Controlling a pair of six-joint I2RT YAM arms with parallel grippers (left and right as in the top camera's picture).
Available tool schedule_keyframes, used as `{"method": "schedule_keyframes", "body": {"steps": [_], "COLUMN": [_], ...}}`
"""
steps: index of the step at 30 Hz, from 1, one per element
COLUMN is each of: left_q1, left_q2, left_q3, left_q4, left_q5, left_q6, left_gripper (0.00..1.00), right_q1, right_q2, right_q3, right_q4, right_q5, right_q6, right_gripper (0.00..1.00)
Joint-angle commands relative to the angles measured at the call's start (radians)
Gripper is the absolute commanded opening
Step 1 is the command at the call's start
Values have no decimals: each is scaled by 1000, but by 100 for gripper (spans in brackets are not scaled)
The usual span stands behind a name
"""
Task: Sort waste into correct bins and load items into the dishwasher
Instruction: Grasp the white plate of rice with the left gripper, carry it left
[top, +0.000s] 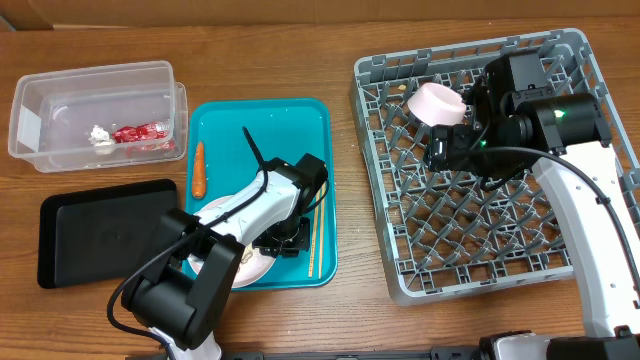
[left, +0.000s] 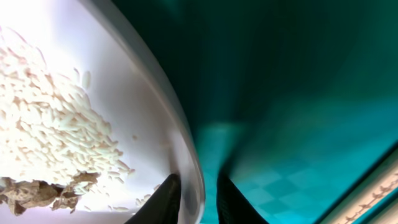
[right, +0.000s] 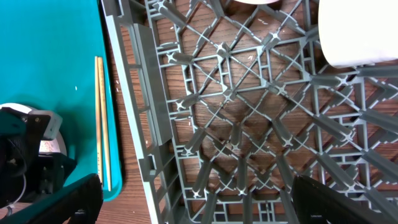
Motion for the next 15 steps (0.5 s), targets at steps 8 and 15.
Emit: {"method": "schedule_keyframes", "body": {"steps": [8,15], "left_q1": [2,2], "left_q2": [8,8], "left_q3": [34,100], "left_q4": [105,141], "left_q5": [-184,-185], "left_q6": [53,126], "left_gripper": [4,4], "right_q1": [1,1], "right_q2": [-15,-15], "right_q3": [3,3], "right_q4": [-5,-5], "right_q5": [-5,-5], "right_q6": [-8,-8], "right_gripper": [100,100]}}
